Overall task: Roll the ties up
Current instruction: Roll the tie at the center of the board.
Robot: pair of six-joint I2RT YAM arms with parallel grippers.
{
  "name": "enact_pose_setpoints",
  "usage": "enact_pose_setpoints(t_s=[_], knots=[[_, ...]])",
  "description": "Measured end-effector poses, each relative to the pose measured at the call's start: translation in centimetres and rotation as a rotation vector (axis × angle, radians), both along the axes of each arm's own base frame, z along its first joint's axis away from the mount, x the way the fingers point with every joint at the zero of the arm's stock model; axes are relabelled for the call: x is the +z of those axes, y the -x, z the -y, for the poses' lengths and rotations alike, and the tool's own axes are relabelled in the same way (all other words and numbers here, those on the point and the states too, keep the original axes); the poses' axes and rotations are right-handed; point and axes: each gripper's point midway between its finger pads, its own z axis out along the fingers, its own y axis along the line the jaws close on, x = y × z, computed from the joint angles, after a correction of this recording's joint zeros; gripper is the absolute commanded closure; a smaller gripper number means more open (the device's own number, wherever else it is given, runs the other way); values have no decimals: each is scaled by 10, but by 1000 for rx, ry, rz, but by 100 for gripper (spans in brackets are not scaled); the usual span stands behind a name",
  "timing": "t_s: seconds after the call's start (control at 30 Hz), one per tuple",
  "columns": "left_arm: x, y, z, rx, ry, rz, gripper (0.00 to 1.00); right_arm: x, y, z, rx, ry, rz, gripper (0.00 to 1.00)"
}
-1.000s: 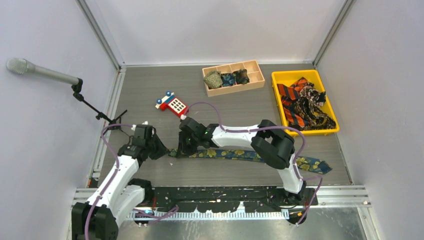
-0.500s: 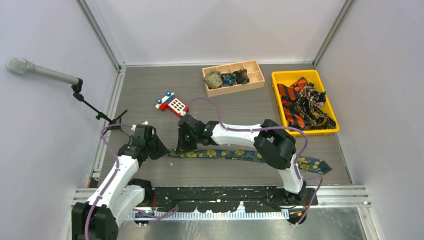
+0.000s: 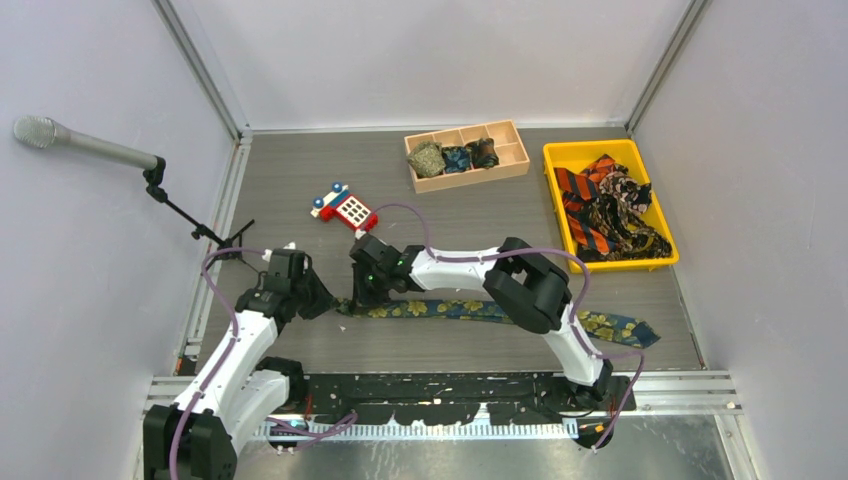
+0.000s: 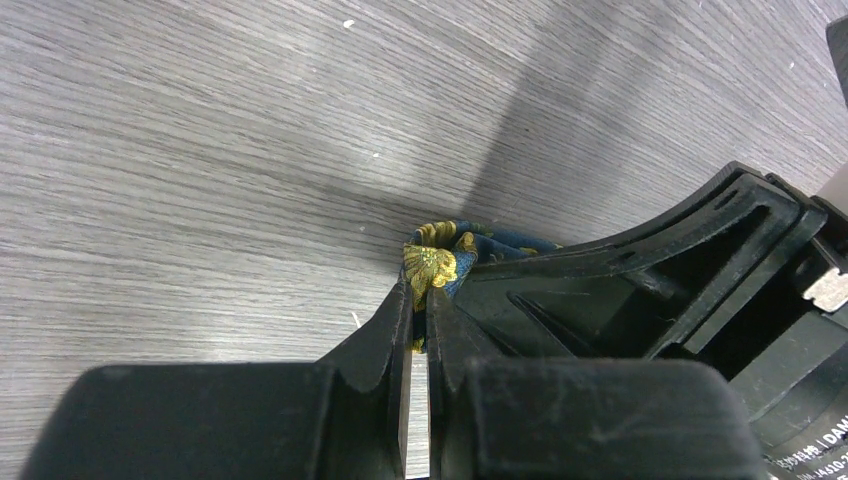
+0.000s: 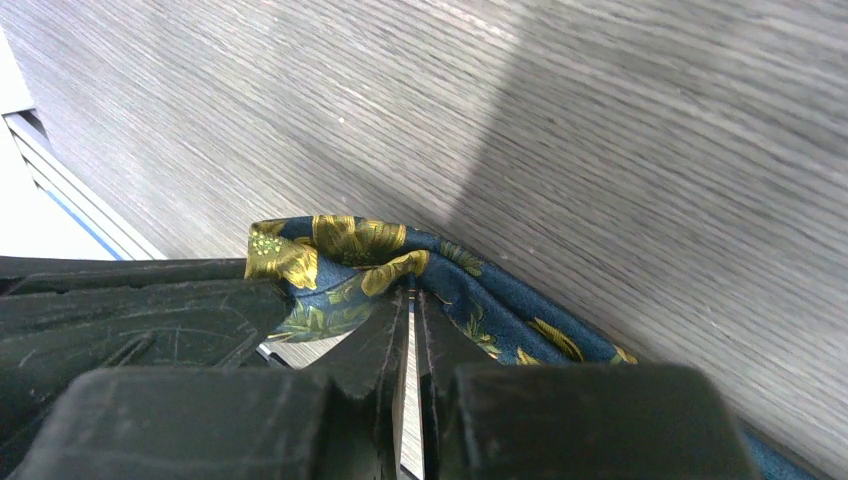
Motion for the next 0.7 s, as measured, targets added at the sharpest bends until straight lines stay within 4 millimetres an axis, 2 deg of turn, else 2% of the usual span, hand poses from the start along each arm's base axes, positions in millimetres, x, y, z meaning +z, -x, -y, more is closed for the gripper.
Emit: enact_pose_setpoints(t_s=[0.37,0.7], knots=[[4,-2,0,0,3,13,100,0,-3,-15,24,-26,-4,88],[8,-3,2,-1,13,23,100,0,-5,-15,43,-53,-8,87]])
